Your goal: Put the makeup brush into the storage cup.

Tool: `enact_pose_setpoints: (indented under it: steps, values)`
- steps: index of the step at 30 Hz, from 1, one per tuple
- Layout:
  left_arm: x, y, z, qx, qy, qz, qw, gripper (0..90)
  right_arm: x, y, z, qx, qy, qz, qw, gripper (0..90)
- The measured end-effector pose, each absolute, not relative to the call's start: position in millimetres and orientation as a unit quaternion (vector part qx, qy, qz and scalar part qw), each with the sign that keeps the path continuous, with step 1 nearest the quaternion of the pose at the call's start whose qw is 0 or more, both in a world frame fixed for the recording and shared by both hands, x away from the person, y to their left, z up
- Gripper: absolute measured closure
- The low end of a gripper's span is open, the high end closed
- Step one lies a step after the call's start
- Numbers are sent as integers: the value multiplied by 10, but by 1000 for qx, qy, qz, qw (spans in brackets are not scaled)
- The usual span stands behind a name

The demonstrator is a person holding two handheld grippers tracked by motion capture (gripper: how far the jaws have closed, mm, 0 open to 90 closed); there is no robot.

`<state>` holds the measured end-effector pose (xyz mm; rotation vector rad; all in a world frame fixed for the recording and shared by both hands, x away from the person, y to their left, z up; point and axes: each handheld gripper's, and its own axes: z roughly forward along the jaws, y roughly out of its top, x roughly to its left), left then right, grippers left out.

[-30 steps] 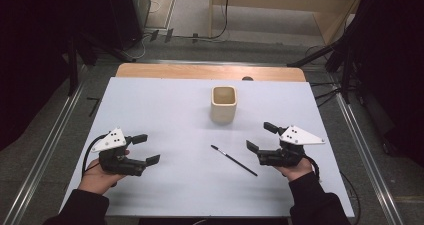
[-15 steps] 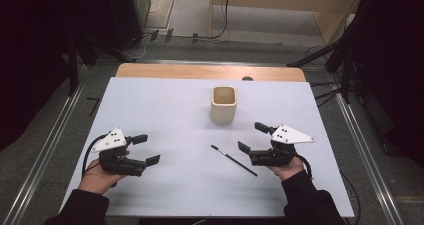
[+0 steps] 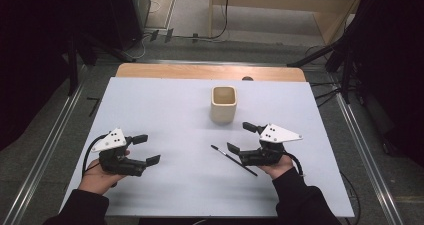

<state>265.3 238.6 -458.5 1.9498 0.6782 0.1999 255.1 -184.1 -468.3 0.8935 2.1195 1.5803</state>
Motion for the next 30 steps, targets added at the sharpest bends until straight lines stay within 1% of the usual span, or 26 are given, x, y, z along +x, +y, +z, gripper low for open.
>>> enact_pose_setpoints:
  steps: [5, 8, 11, 14, 16, 19, 22, 30]
  values:
    - [2651, 2382, -4582, 810, 280, 81, 509, 148, 2575, -1796, -4690, 308, 751, 560, 168, 153]
    - [2654, 2385, -4585, 809, 282, 82, 510, 148, 2574, -1788, -4683, 311, 760, 544, 173, 148]
    - [2662, 2388, -4587, 807, 286, 81, 511, 148, 2576, -1781, -4679, 312, 763, 542, 163, 140]
    - [2667, 2390, -4591, 807, 284, 81, 511, 148, 2575, -1765, -4645, 306, 770, 535, 163, 139]
    - [2676, 2390, -4599, 808, 287, 80, 509, 148, 2585, -1754, -4610, 308, 774, 532, 153, 140]
    - [2679, 2390, -4601, 807, 286, 79, 510, 148, 2619, -1730, -4552, 309, 793, 504, 148, 150]
    - [2682, 2388, -4604, 809, 286, 78, 508, 148, 2657, -1709, -4517, 301, 814, 480, 128, 138]
    - [2674, 2385, -4596, 808, 286, 79, 508, 148, 2708, -1676, -4444, 302, 850, 417, 115, 139]
